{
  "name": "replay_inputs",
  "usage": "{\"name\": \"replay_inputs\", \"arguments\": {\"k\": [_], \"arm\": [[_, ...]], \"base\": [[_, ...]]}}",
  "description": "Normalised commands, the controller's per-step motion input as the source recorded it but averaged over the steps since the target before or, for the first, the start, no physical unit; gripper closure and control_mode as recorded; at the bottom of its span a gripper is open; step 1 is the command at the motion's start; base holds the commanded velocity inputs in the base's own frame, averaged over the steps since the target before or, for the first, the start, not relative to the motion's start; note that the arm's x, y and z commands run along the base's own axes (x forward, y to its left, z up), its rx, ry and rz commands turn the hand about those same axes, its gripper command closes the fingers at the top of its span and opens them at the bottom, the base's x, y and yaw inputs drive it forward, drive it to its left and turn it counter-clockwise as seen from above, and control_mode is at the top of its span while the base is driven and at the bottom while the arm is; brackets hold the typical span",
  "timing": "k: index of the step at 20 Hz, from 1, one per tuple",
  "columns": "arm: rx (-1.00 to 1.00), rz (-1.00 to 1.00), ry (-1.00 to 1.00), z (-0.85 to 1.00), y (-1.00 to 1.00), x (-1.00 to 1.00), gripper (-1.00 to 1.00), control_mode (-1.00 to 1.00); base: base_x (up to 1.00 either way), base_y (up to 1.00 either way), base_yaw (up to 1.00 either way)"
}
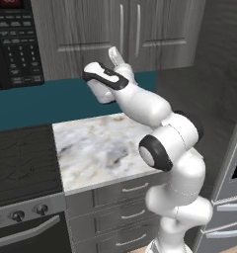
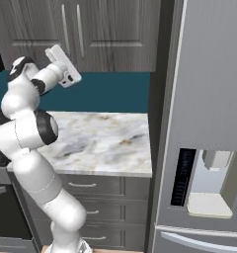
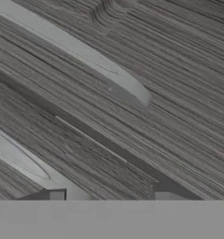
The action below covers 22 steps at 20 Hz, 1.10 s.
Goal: Pick the avocado and bread from the counter and place them on the plate. Then pick the jam from the cabinet and place it next to the plate. Lastly close the cabinet door.
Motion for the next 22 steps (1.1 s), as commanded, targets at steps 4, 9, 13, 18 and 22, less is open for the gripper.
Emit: {"name": "replay_inputs", "arguments": {"k": [4, 9, 13, 18, 22], "arm": [[0.2, 0.01, 0.2, 0.0, -0.64, 0.44, -1.0, -1.0], [0.21, 0.07, 0.11, 0.03, -0.58, 0.23, -1.0, -1.0], [0.27, 0.08, 0.04, 0.1, -0.56, -0.04, -1.0, -1.0], [0.16, 0.01, 0.0, -0.07, -0.68, -0.15, -1.0, -1.0], [0.12, 0.01, -0.02, -0.03, -0.69, -0.27, -1.0, -1.0]], "base": [[0.0, 0.0, 0.0], [0.0, 0.0, 0.0], [0.0, 0.0, 0.0], [0.0, 0.0, 0.0], [0.0, 0.0, 0.0]]}}
